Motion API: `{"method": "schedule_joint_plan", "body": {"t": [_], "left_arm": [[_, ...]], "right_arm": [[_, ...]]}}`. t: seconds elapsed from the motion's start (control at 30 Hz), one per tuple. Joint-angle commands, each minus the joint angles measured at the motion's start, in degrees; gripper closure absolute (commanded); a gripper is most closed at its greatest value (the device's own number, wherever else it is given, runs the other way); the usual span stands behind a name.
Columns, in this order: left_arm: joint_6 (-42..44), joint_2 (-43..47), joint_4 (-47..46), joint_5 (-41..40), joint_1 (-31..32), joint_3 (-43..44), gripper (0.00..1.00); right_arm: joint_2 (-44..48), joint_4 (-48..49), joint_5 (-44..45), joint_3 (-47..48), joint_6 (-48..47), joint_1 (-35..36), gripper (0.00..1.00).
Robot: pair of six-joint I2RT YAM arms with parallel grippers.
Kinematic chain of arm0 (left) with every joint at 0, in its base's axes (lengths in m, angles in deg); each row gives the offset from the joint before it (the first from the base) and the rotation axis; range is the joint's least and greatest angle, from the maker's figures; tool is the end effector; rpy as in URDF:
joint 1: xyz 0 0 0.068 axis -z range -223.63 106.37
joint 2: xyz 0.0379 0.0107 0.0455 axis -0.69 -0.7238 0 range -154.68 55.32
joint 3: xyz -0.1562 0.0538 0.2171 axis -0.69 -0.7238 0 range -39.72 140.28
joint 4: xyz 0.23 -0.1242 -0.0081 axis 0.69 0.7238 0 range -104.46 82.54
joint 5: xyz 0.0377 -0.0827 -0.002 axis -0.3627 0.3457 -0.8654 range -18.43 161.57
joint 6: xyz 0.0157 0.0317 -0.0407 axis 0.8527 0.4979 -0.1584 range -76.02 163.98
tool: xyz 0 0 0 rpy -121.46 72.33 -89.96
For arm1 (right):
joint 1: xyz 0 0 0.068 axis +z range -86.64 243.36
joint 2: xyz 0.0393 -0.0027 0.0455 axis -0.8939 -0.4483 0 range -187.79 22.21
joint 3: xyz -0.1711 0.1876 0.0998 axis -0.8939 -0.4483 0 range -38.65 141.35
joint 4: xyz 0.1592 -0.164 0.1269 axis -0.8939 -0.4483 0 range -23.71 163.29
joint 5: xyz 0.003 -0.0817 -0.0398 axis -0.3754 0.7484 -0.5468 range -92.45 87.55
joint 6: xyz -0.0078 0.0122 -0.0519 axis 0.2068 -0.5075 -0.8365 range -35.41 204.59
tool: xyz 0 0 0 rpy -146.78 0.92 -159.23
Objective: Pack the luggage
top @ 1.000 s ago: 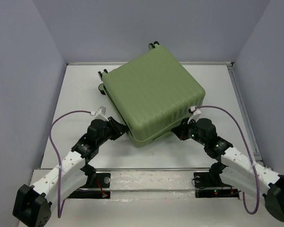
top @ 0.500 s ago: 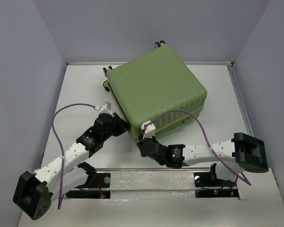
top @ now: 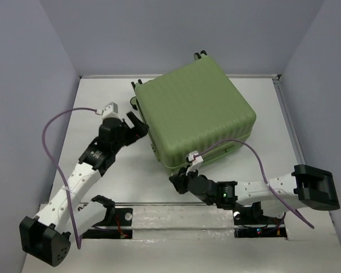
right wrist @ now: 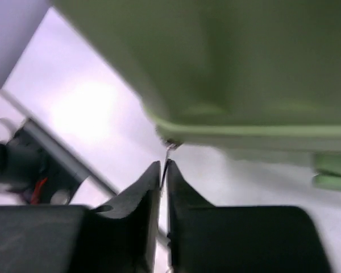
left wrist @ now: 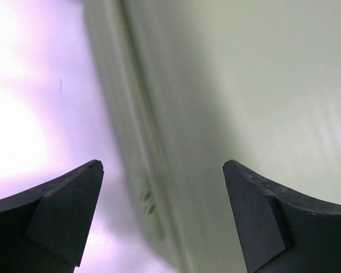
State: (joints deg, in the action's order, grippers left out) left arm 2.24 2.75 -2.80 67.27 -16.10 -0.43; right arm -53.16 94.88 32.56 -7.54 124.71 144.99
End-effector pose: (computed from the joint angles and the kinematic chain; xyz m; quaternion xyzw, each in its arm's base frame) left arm 0.1885 -0.0953 0.2791 -0.1242 0.8336 -0.2794 0.4601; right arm 0.0590 0.2601 0.2013 -0.1253 0.8013 0.3400 0.4760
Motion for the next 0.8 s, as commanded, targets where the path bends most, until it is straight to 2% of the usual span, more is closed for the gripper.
{"method": "schedule_joint_plan", "body": {"t": [0.0, 0.03, 0.07, 0.13, 0.2, 0.27, 0.47, 0.53, 0.77], "left_arm": [[4.4, 2.5, -5.6, 4.0, -10.8, 12.3, 0.01], [4.6, 1.1, -5.9, 7.3, -12.2, 14.2, 0.01], [4.4, -2.3, -7.0, 8.5, -14.8, 15.1, 0.01], [4.0, -8.6, -9.4, 11.4, -16.3, 17.7, 0.01], [4.3, -13.3, -10.5, 11.6, -17.7, 21.4, 0.01], [4.2, -20.5, -11.1, 13.3, -18.9, 24.2, 0.01], [0.4, -36.8, -17.8, 25.1, -24.3, 31.2, 0.01], [-0.9, -39.6, -19.6, 27.8, -25.2, 33.2, 0.01], [-5.0, -49.7, -25.8, 29.8, -25.5, 40.4, 0.01]], "right_arm": [[5.8, 1.3, -13.0, -3.7, 5.8, 4.9, 0.63], [6.6, -0.7, -13.2, -4.0, 6.2, 4.9, 0.53], [8.6, -4.5, -13.3, -4.1, 6.9, 4.9, 0.38], [10.7, -8.5, -12.3, -4.7, 6.9, 4.9, 0.28], [13.3, -9.9, -11.5, -5.2, 6.8, 4.9, 0.28], [14.0, -11.6, -11.5, -5.2, 6.6, 4.9, 0.32], [11.6, -11.8, -15.0, -4.7, 6.6, 4.9, 0.33], [10.4, -11.5, -15.5, -4.6, 6.4, 4.9, 0.33], [3.5, -4.5, -19.7, -4.7, 6.3, 4.9, 0.33]]}}
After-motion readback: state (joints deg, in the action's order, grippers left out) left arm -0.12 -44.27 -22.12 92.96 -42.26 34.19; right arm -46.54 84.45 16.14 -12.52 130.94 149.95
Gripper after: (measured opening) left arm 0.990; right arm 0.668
